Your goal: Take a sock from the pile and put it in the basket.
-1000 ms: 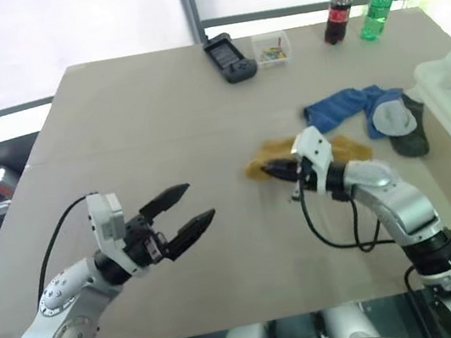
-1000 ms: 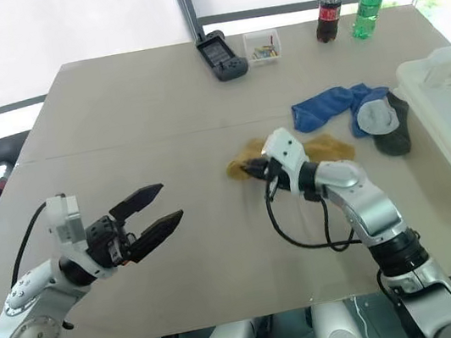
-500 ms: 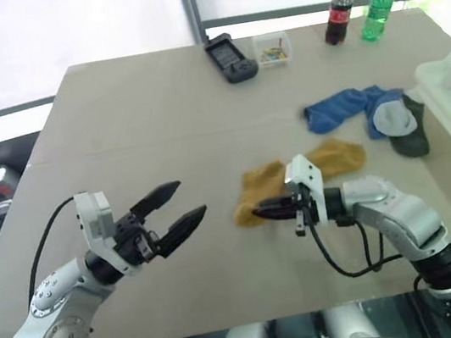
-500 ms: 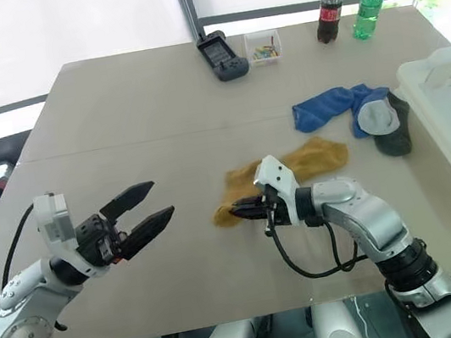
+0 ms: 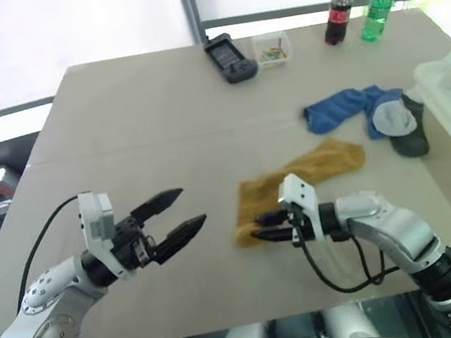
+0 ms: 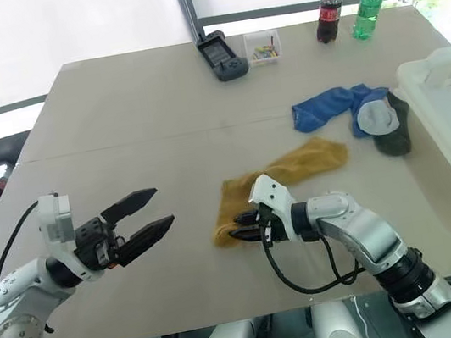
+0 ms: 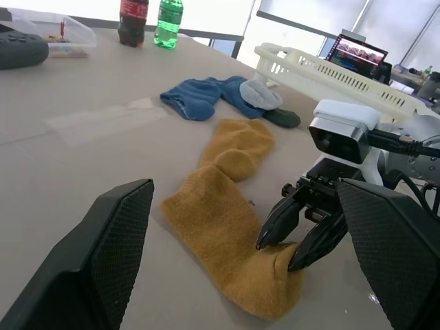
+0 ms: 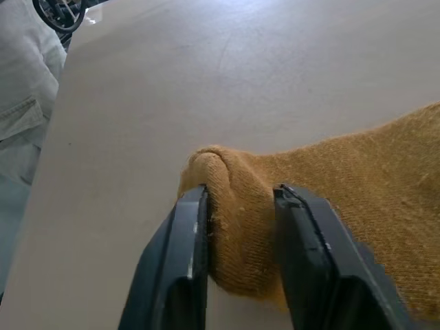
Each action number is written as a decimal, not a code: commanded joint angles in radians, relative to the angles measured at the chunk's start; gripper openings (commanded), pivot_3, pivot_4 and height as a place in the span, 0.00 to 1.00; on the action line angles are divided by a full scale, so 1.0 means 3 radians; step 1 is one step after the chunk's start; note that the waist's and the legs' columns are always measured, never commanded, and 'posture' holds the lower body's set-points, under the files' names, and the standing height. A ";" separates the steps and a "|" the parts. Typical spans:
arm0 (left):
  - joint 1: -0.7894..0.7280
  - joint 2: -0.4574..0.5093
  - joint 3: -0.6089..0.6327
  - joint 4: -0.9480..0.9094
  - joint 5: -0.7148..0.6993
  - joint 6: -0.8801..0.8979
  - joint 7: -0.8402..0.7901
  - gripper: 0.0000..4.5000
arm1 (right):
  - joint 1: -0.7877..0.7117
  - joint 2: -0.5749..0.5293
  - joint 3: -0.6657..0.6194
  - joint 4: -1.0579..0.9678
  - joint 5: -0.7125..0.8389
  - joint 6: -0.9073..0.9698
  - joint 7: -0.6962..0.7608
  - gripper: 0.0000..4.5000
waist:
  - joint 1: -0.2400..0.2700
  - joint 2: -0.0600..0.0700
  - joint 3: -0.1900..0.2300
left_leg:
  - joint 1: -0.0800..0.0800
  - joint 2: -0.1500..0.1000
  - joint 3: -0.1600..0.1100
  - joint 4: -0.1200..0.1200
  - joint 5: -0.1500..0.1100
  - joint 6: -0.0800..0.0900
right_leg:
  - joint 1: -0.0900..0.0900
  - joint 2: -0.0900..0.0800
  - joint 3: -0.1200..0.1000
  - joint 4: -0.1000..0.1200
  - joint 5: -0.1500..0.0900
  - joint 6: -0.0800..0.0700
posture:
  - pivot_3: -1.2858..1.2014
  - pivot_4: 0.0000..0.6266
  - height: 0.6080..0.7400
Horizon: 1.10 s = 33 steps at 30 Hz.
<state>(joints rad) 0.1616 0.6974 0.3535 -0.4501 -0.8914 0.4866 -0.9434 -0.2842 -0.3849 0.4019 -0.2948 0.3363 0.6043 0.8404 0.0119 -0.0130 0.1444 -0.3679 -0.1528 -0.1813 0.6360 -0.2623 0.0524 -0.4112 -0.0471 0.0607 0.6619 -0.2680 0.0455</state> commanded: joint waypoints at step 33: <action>-0.0486 0.0169 -0.1564 0.0861 0.2162 -0.1391 -0.0399 0.17 | -0.0805 -0.0077 -0.0089 0.1450 -0.0931 -0.1462 0.0280 0.00 | -0.0003 -0.0003 -0.0002 | 0.0001 0.0000 0.0003 0.0001 0.0000 0.0000 | -0.0001 0.0000 -0.0012 0.0002 0.0002 0.0000 | 0.52 0.24 1.00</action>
<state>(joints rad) 0.0058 0.7257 -0.1421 -0.2070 -0.2494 0.0908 -1.0452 -0.5419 -0.3938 0.3913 0.1895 0.0560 0.1524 0.9125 0.0110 -0.0137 0.1438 -0.3677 -0.1528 -0.1806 0.6362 -0.2622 0.0524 -0.4115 -0.0470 0.0569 0.6624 -0.2675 0.0455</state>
